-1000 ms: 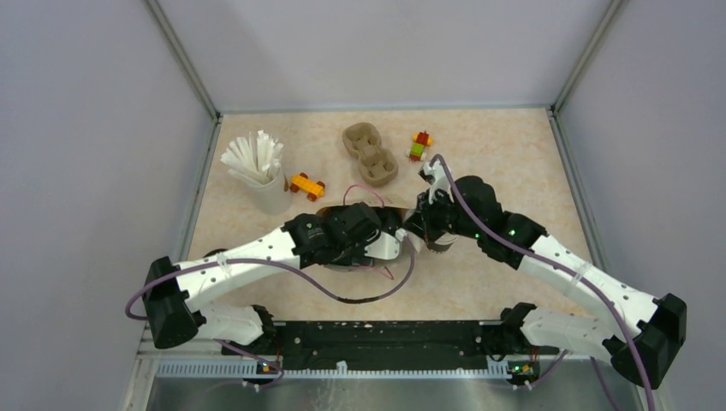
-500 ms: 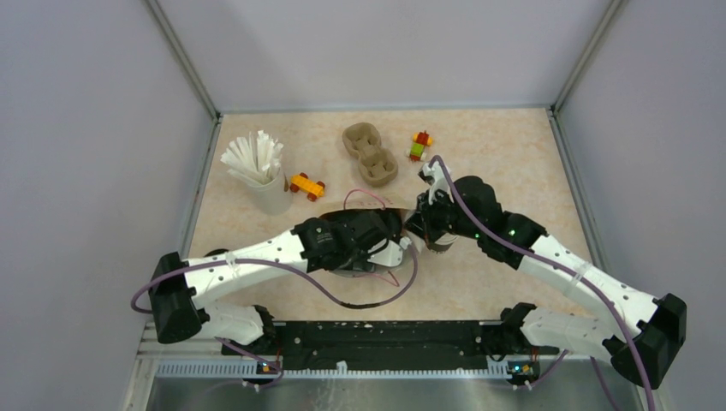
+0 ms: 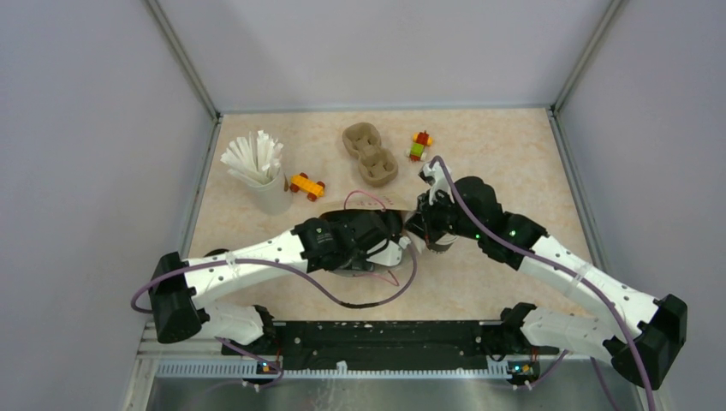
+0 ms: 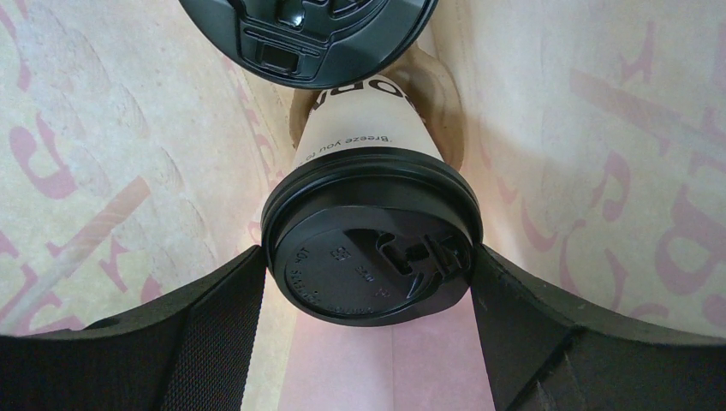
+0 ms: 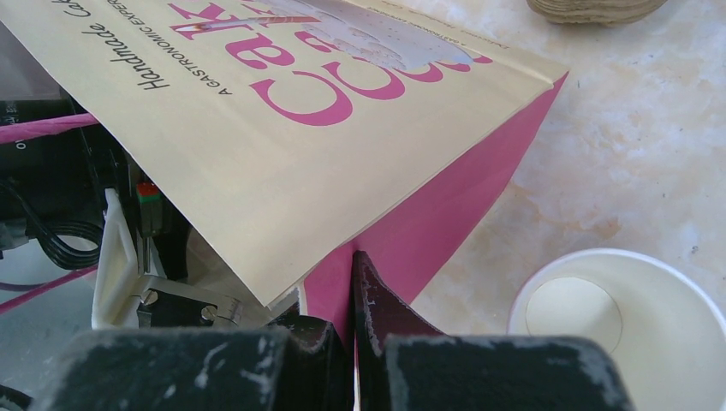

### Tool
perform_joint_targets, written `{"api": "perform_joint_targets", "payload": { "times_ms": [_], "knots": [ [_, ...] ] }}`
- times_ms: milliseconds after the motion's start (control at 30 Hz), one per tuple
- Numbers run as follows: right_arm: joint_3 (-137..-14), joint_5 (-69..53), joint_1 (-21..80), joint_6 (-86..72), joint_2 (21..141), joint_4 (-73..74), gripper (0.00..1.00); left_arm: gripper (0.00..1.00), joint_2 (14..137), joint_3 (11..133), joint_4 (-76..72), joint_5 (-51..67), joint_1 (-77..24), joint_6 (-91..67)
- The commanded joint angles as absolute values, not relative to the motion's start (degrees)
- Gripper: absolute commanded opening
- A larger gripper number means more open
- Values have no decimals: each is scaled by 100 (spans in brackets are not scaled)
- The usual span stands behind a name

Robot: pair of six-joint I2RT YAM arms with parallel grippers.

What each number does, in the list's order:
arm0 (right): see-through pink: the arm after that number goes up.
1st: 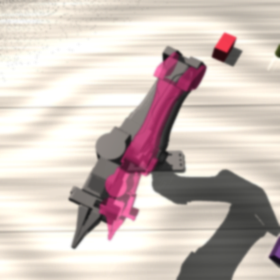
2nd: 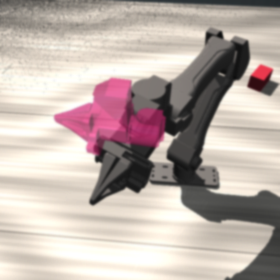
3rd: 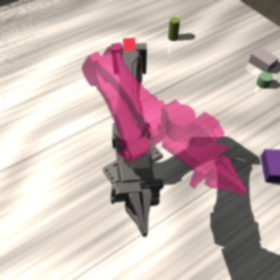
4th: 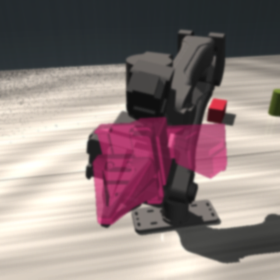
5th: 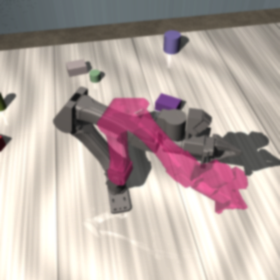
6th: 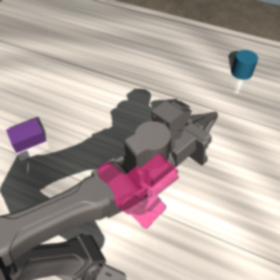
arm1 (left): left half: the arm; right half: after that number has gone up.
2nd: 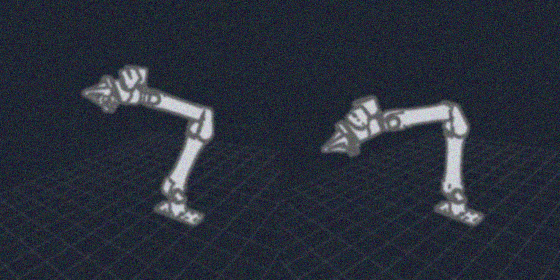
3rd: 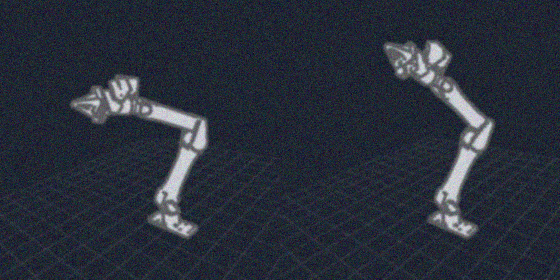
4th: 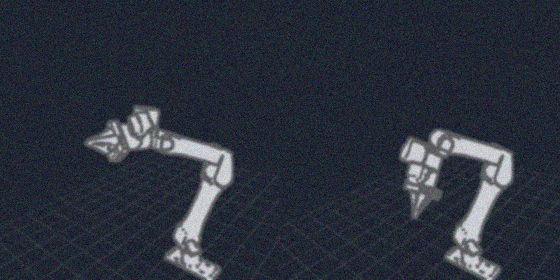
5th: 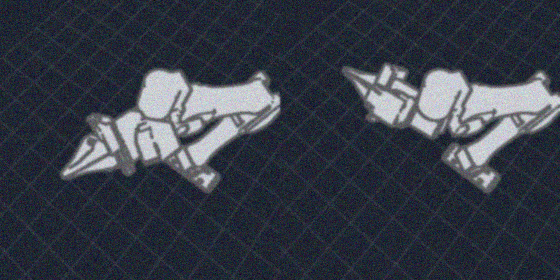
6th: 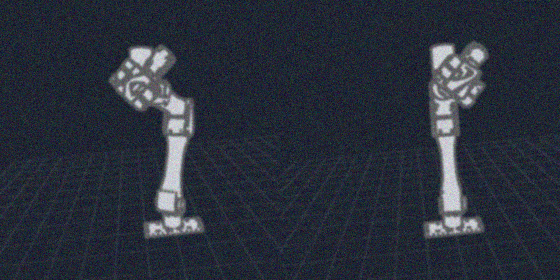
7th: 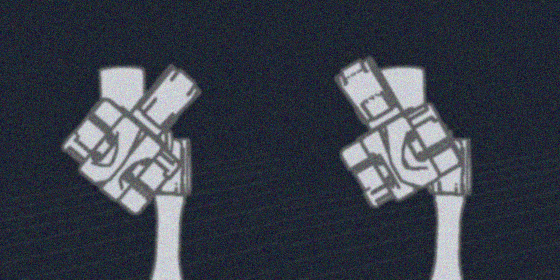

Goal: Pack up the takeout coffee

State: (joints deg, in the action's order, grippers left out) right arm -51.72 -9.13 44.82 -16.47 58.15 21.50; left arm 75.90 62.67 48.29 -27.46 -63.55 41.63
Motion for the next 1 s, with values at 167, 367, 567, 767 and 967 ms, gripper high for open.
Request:
{"api": "perform_joint_targets", "payload": {
  "times_ms": [167,367,567,767,967],
  "knots": [
    [-5238,-1033,4447,-1633,5726,1942,0,7,7665,6754,5139,-2857,-6364,4012],
    [-5221,-1039,4447,-1669,5723,1955,0,7,7804,7004,5135,-2912,-6366,4055],
    [-5212,-1014,4447,-1675,5752,1919,0,7,7762,6921,5386,-2840,-6375,4153],
    [-5255,-1001,4447,-1661,5808,1906,0,7,7704,6801,5524,-2868,-6377,4194],
    [-5238,-1022,4447,-1693,5812,1896,0,7,7779,6798,5447,-2766,-6372,4203]
  ]
}}
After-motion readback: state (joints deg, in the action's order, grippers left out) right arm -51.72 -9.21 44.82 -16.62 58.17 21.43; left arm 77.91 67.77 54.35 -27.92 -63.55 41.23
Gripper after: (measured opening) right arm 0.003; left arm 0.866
